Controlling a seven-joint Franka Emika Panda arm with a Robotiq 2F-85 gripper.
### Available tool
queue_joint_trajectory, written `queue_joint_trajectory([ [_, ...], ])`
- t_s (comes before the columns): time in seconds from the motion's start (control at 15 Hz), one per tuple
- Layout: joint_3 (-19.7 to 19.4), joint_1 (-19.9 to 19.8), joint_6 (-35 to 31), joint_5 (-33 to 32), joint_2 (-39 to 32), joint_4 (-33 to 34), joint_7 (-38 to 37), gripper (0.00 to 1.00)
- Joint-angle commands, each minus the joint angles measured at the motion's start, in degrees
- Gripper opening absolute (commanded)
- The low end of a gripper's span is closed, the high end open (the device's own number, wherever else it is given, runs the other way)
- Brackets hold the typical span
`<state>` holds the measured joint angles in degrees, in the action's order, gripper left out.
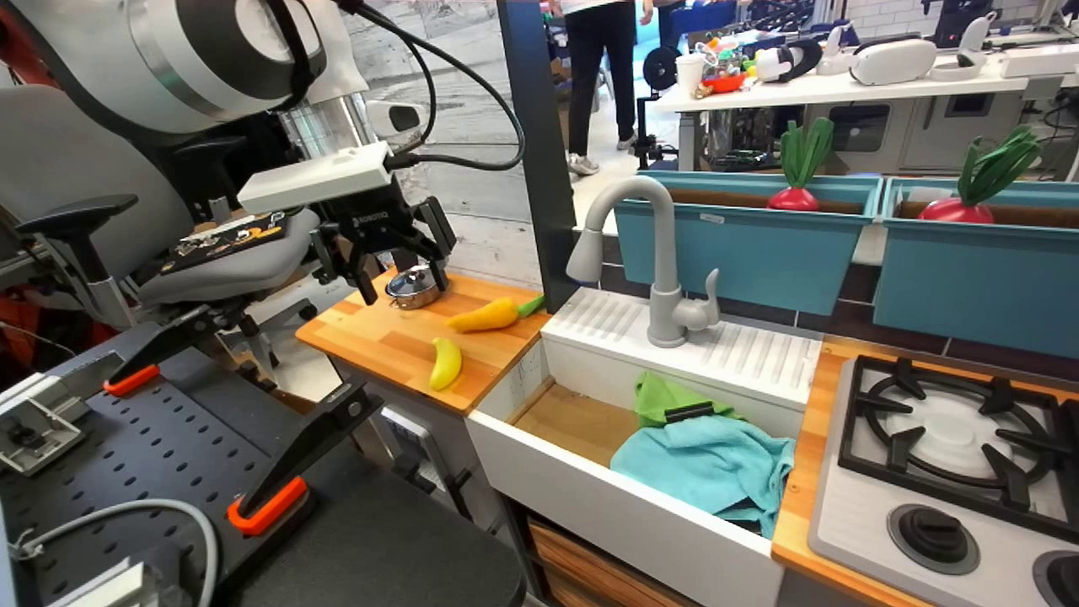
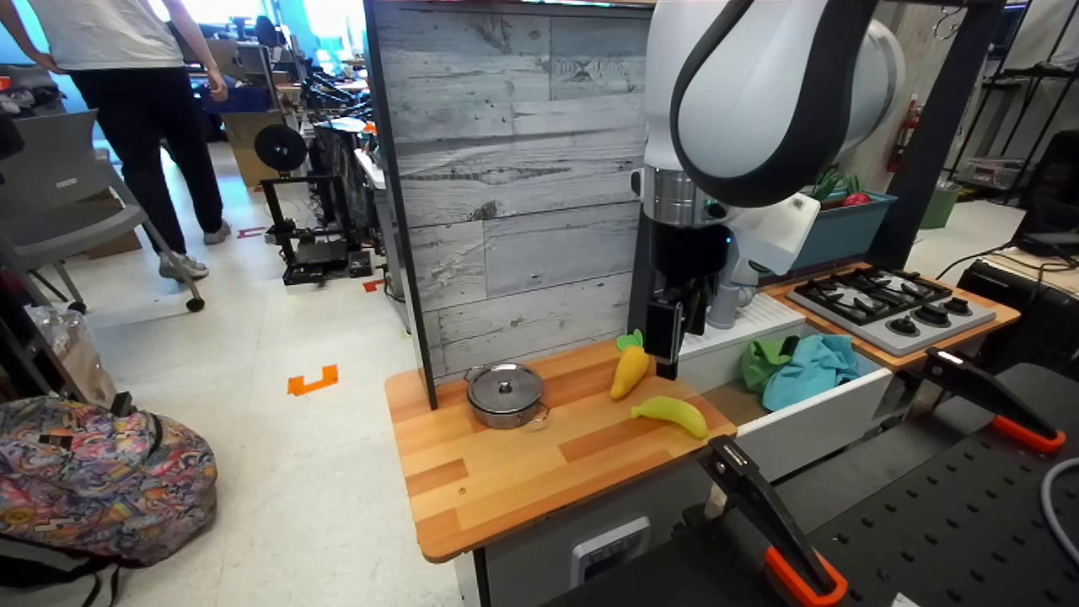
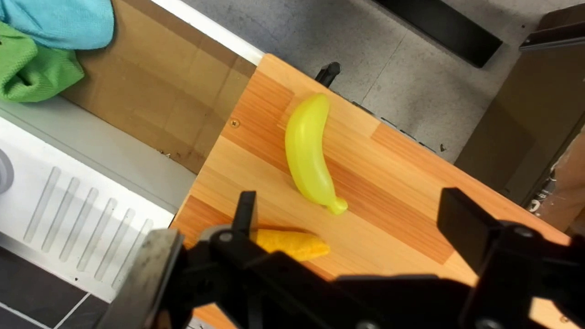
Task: Uncover and cover the pot
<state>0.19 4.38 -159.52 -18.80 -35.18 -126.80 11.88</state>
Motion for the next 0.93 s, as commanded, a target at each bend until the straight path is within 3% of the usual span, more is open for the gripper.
queue_joint_trajectory([
  [0.0,-0.11,0.15,0.08,0.30,0.02,0.04,0.23,1.00],
  [0.47,-2.44,1.59,-3.64,-0.12,-0.87,-0.30,-3.78,1.00],
  [0.87,-3.72,-1.29,-12.60,2.45,1.10,-5.47,-6.36,1.00],
])
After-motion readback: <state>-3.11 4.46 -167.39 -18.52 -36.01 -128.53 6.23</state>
